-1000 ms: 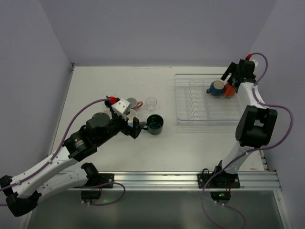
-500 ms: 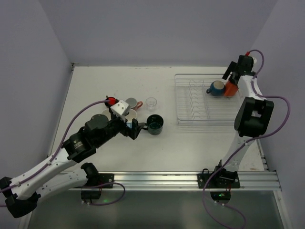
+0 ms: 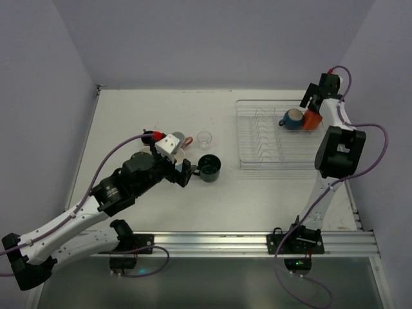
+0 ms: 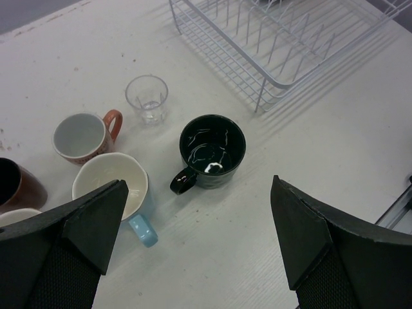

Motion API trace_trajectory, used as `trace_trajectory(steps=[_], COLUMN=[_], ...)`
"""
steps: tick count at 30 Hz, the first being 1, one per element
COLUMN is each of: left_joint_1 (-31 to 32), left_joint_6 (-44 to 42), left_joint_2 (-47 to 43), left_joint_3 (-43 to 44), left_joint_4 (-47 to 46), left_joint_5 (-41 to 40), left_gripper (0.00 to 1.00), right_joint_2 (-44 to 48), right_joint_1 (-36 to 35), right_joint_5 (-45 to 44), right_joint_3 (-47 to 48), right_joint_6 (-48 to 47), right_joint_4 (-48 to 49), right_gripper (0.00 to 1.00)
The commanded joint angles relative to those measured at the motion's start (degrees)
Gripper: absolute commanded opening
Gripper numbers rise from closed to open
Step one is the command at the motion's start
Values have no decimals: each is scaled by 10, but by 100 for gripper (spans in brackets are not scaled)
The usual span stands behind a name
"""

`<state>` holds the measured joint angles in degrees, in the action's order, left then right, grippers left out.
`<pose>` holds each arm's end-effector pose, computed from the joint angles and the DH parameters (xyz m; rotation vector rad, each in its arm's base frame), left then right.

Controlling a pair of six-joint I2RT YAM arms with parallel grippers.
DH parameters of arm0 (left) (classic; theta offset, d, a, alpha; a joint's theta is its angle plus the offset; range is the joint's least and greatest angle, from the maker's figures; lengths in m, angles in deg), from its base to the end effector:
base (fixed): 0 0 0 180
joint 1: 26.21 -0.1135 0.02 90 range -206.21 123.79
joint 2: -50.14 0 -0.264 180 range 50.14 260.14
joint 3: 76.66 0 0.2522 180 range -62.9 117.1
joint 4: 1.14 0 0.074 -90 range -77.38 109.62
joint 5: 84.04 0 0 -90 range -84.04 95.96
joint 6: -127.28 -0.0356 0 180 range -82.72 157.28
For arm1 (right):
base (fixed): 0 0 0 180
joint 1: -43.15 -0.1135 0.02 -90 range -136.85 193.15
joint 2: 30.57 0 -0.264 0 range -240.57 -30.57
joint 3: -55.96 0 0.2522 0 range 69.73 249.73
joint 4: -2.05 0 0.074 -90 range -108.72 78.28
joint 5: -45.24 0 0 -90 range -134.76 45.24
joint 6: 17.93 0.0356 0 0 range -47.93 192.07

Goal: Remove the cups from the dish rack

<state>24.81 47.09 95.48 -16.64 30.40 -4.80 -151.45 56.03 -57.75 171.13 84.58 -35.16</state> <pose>0.1201 -0.1378 0.3336 0.5424 1.8184 -0.5572 0.4720 -0.1161 0.2410 0.6189 2.2265 -0.2660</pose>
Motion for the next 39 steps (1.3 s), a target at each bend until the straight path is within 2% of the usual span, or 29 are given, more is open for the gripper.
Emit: trace_trajectory(steps=[1, 3, 6, 7, 8, 9, 14, 21, 26, 29, 34, 39], left_joint_1=[1, 0, -3, -4, -4, -5, -7, -6, -6, -7, -6, -6], left_joint_6=[-14, -15, -15, -15, -15, -15, -4, 35, 98, 129, 159, 137], left_joint_2=[7, 11, 17, 19, 19, 21, 32, 66, 95, 130, 193, 173], left_joint_3=[1, 1, 3, 3, 3, 4, 14, 62, 73, 76, 95, 93], left_joint_4=[-13, -13, -14, -14, -15, -15, -21, -34, -113, -164, -167, -157], left_joint_5=[-22, -27, -27, -26, -26, -25, -7, 55, 122, 150, 195, 183], left_gripper=[100, 100, 100, 100, 100, 100, 100, 100, 100, 100, 100, 100], right_joint_2=[-15, -15, 0, 7, 18, 40, 127, 294, 385, 406, 403, 383], right_joint_1=[3, 4, 3, 4, 4, 3, 3, 3, 3, 3, 4, 6], right_joint_5=[-12, -16, -11, -5, -2, 2, 30, 87, 126, 126, 132, 132], right_joint_3=[39, 36, 15, 6, -6, -33, -130, -243, -320, -334, -363, -396], right_joint_6=[-28, -29, -31, -30, -29, -25, 2, 59, 114, 122, 120, 116], right_joint_4=[-11, -10, 8, 15, 36, 47, 118, 191, 231, 223, 190, 185], right_gripper=[91, 86, 57, 40, 34, 30, 21, 19, 19, 20, 27, 42])
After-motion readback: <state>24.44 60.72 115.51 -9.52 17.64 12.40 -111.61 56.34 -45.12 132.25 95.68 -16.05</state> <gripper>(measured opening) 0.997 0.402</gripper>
